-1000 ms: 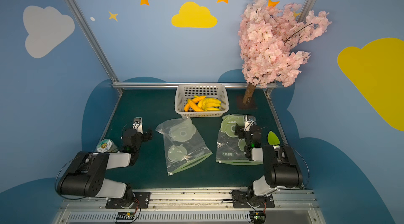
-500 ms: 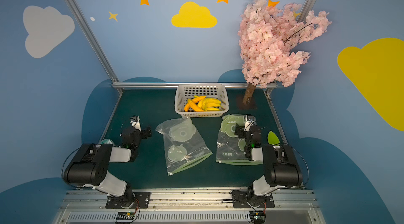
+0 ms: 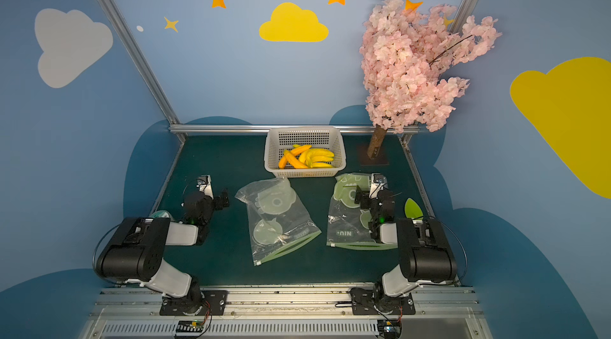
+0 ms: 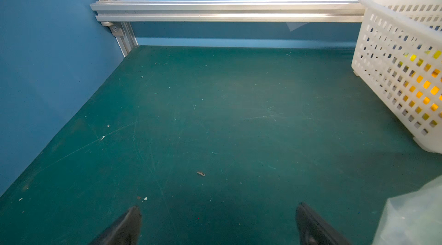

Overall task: Open the zip-top bag and take out the banana
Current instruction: Reset both arms

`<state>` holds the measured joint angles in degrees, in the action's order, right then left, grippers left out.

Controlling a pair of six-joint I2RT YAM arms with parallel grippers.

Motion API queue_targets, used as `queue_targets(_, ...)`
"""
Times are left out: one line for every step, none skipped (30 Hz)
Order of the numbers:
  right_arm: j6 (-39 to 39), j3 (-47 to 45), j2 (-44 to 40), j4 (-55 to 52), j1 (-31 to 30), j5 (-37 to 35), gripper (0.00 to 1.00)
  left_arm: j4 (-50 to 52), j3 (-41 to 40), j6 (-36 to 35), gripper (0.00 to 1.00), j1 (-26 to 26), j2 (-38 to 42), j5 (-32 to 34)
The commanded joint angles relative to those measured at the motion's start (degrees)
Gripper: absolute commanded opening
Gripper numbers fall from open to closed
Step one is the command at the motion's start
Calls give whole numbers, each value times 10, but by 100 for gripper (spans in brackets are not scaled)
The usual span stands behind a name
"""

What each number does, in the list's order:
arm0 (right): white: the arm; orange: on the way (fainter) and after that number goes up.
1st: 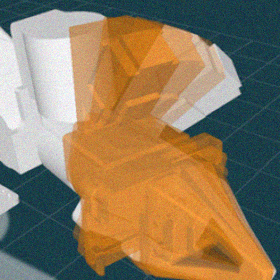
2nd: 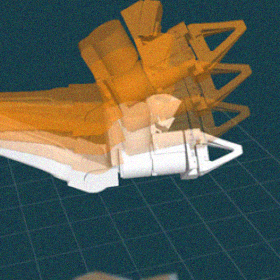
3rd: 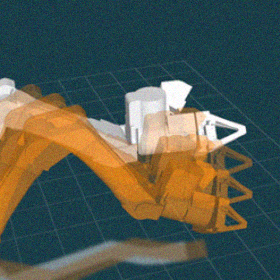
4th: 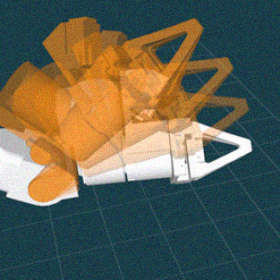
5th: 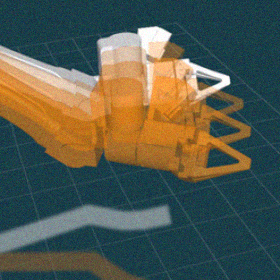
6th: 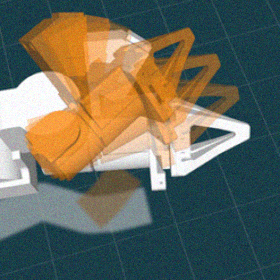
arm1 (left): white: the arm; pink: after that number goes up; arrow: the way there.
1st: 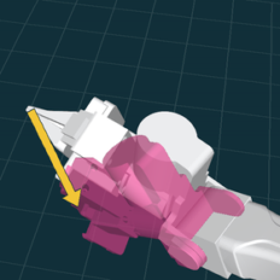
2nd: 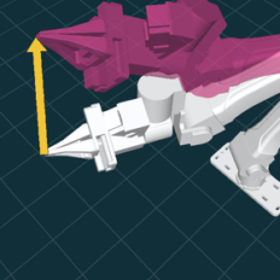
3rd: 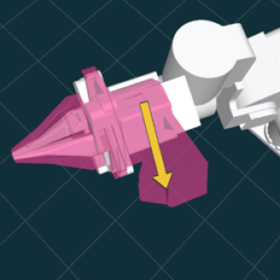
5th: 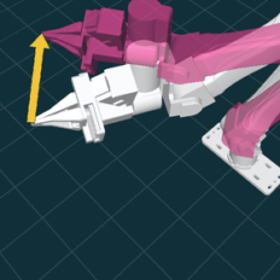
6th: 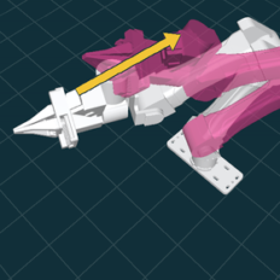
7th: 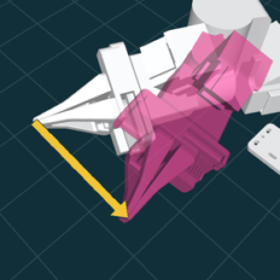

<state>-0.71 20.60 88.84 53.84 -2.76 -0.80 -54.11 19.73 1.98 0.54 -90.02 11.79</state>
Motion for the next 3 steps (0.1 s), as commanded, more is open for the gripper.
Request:
queue_targets(-8,-6,5,27,-6,-14,98,-12,5,7,100,-1,-2,2)
queue_targets(-8,-6,5,27,-5,-14,98,-12,5,7,100,-1,-2,2)
queue_targets(-8,-6,5,27,-6,-14,98,-12,5,6,100,-1,-2,1)
